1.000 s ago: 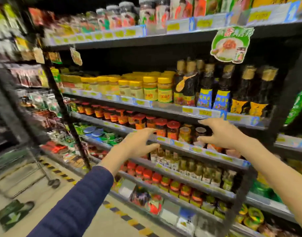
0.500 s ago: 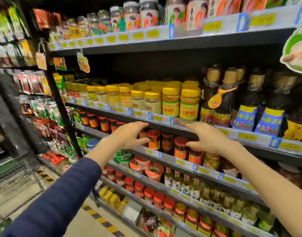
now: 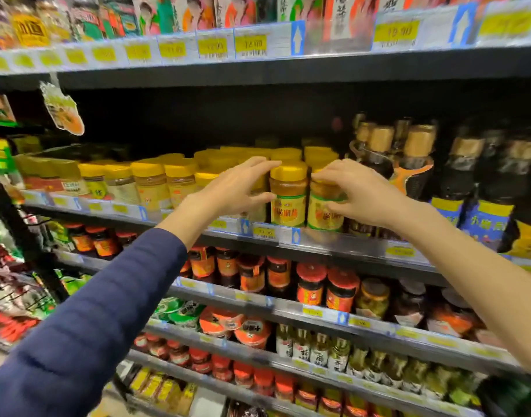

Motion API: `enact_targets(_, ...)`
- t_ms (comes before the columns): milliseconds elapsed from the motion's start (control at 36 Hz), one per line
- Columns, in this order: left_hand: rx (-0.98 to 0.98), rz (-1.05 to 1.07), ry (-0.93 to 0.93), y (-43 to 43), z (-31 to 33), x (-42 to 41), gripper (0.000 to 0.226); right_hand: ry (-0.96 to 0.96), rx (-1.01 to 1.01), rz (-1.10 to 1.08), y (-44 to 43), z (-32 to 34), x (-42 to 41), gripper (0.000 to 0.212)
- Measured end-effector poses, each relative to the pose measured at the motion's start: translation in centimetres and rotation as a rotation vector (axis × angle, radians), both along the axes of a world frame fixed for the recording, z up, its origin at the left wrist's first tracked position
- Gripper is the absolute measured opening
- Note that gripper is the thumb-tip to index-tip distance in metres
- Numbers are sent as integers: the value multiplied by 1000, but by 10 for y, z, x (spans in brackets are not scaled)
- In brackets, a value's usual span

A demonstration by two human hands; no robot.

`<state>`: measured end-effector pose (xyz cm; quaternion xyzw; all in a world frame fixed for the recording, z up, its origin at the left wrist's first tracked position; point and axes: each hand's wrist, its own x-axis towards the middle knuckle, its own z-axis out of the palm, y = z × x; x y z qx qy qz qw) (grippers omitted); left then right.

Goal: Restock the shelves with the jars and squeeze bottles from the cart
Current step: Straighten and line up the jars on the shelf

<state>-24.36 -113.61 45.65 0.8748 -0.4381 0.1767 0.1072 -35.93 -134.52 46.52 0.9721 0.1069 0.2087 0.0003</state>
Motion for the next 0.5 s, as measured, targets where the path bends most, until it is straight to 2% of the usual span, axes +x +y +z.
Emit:
enact_targets(111,-9,-86,16,-11,3,22,66,-113,30,-55,3,5,6,51)
enact_targets(278,23,-234,38,-23,10,51,70,7,-44,-287,2,6,10,63)
enact_targets(500,-46,-423,152,-28,10,62,62,19,-95,-424,6,6,12,61)
